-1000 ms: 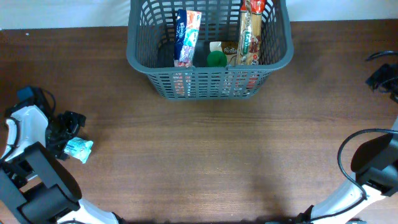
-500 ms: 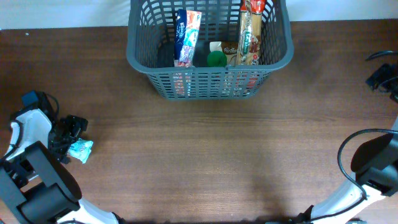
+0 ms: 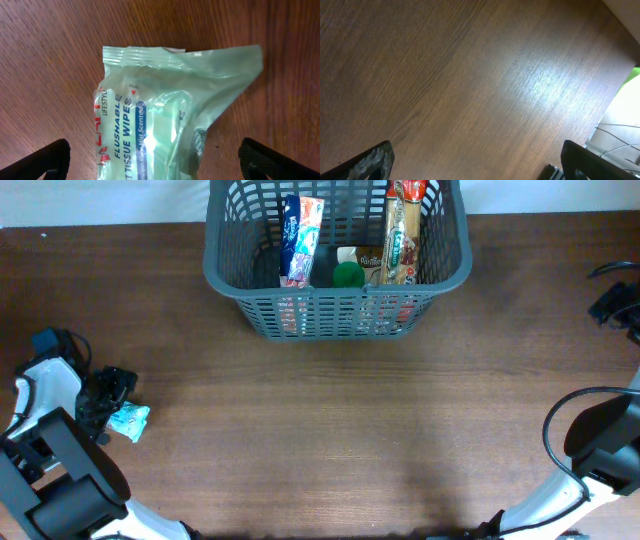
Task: Pack container
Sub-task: 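Lower the left gripper and grasp the green wipes packet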
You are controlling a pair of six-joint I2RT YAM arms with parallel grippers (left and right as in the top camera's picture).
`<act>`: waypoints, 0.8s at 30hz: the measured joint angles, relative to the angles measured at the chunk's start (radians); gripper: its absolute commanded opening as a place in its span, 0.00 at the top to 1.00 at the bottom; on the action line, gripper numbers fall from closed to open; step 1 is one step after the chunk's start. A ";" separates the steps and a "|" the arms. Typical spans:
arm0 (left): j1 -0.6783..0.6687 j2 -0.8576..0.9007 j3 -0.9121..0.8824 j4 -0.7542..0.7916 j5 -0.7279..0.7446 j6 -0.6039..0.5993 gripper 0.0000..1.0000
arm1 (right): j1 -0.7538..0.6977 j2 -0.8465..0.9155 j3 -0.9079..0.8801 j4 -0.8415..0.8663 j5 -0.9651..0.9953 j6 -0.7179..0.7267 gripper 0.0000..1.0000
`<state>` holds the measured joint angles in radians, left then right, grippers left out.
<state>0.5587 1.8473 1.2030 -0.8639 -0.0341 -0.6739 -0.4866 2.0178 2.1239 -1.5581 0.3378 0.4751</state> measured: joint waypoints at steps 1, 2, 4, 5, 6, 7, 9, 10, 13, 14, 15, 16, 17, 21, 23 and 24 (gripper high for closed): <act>0.000 0.000 -0.006 0.006 0.000 0.000 0.01 | 0.000 0.000 0.000 0.000 0.000 0.001 0.01; 0.000 0.000 -0.013 0.014 0.000 0.000 0.01 | 0.000 0.000 0.000 0.000 0.000 0.000 0.01; 0.000 0.000 -0.030 0.027 0.000 0.000 0.01 | 0.000 0.000 0.000 0.000 0.000 0.000 0.01; 0.000 0.000 -0.038 0.032 0.000 0.000 0.01 | 0.000 0.000 0.000 0.000 0.000 0.001 0.01; 0.000 0.000 -0.045 0.035 0.000 0.000 0.01 | 0.000 0.000 0.000 0.000 0.000 0.001 0.01; 0.000 0.000 -0.051 0.038 0.000 -0.001 0.01 | 0.000 0.000 0.000 0.000 0.000 0.001 0.01; 0.000 0.000 -0.060 0.045 0.000 -0.001 0.01 | 0.000 0.000 0.000 0.000 0.000 0.000 0.01; 0.000 0.000 -0.063 0.051 0.000 -0.001 0.01 | 0.000 0.000 0.000 0.000 0.000 0.001 0.01; 0.000 0.000 -0.080 0.084 0.000 -0.003 0.01 | 0.000 0.000 0.000 0.000 0.000 0.001 0.01; 0.000 0.000 -0.085 0.093 0.000 -0.003 0.01 | 0.000 0.000 0.000 0.000 0.000 0.001 0.01; 0.000 0.000 -0.094 0.103 0.000 -0.003 0.01 | 0.000 0.000 0.000 0.000 0.000 0.000 0.01; 0.000 0.000 -0.103 0.110 0.000 -0.003 0.01 | 0.000 0.000 0.000 0.000 0.000 0.001 0.01; 0.000 0.000 -0.109 0.110 -0.003 -0.003 0.01 | 0.000 0.000 0.000 0.000 0.000 0.001 0.01; 0.000 -0.002 -0.114 0.115 -0.007 -0.003 0.00 | 0.000 0.000 0.000 0.000 0.000 0.000 0.01; 0.000 -0.003 -0.114 0.117 -0.008 -0.006 0.18 | 0.000 0.000 0.000 0.000 0.000 0.000 0.01; 0.000 -0.003 -0.115 0.117 -0.011 -0.011 0.27 | 0.000 0.000 0.000 0.000 0.000 0.001 0.01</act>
<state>0.5587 1.8446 1.0882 -0.7467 -0.0448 -0.6846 -0.4866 2.0178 2.1239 -1.5581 0.3378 0.4759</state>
